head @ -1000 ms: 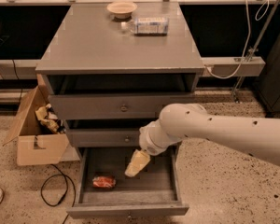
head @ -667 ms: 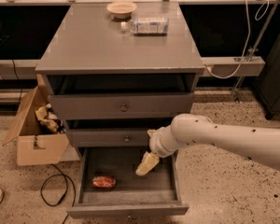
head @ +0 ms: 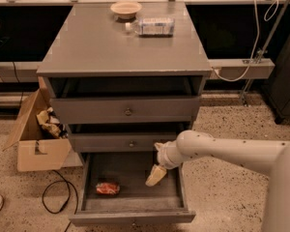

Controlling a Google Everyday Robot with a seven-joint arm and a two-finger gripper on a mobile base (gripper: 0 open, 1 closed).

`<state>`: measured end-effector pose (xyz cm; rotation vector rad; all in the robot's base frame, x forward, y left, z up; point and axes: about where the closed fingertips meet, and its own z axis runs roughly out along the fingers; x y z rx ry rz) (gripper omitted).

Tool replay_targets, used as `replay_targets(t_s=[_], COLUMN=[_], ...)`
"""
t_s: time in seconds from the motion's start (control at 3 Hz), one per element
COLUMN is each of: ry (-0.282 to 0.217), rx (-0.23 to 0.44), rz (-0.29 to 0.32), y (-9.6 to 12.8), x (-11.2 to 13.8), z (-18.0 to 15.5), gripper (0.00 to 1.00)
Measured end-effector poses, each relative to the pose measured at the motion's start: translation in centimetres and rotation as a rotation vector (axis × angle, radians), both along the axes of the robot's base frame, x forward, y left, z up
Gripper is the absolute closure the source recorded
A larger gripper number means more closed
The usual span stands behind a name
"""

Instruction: Pick coke can from bottom drawer and place on counter

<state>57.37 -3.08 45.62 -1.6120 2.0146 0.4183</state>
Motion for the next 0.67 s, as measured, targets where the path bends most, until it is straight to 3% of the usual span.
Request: replay_targets(t_s=[0.33,0.67], ry=[0.03,0.03], rx=[-0.003,-0.003], rz=[0.053,0.053], y=[3.05,3.05], x=[0.03,0.02], z=[-5.37,-5.38], gripper=[0.0,0.0])
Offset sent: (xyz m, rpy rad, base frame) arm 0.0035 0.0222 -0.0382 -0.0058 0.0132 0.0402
